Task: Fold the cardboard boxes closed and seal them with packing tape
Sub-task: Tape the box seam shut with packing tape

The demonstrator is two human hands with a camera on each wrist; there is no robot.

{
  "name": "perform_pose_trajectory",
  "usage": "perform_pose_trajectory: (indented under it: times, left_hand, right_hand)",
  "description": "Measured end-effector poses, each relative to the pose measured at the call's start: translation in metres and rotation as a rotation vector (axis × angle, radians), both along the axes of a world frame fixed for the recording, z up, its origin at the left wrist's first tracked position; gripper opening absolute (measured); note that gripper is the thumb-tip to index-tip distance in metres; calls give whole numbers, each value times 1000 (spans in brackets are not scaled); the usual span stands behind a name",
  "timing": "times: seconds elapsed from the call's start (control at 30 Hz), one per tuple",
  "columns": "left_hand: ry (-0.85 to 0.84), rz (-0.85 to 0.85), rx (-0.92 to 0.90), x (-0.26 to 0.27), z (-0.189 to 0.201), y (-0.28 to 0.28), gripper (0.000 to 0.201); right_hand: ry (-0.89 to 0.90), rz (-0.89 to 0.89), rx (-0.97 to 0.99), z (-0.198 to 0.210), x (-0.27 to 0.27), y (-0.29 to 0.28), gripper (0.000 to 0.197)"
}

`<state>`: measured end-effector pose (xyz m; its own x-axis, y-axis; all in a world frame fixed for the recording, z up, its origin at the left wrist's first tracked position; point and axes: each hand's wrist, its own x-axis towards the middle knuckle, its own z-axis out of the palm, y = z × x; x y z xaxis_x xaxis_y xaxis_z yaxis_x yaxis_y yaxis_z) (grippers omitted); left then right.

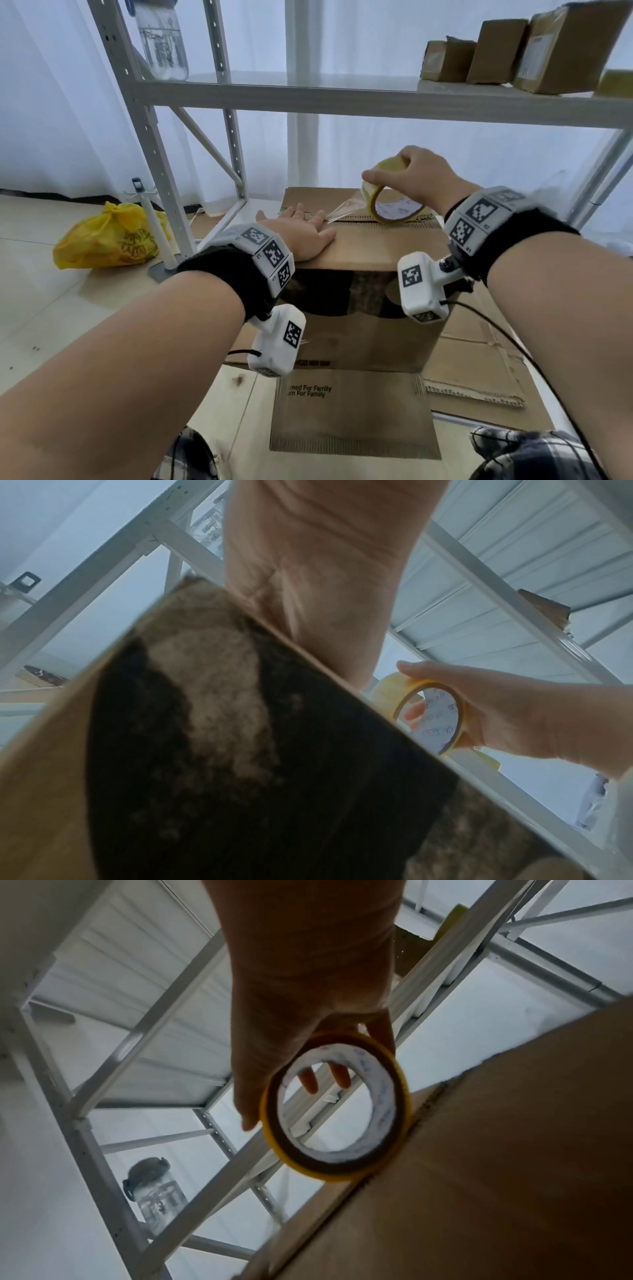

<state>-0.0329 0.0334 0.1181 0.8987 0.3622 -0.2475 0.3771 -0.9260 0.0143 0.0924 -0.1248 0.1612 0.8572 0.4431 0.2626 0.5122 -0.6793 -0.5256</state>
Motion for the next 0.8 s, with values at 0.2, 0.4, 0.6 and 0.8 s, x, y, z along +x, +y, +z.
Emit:
perform_pose_trajectory:
  times: [0.2,0.4,0.6,0.8]
  left_hand:
    - [-32,-54,-5,7,-4,-9,72]
    - [-22,-68,-34,11,-1,-10,69]
    - [-26,-63,-64,5,0,-2,73]
    - [-48,-73,-67,-3,0,10,90]
  right_hand:
    - [9,-34,98,-10,-4,1,49]
    - [128,-2,135,-9,-22,34,43]
    - [-17,-65,-30,0,-23,29,43]
    - [106,-65,187,-6,-11,14,36]
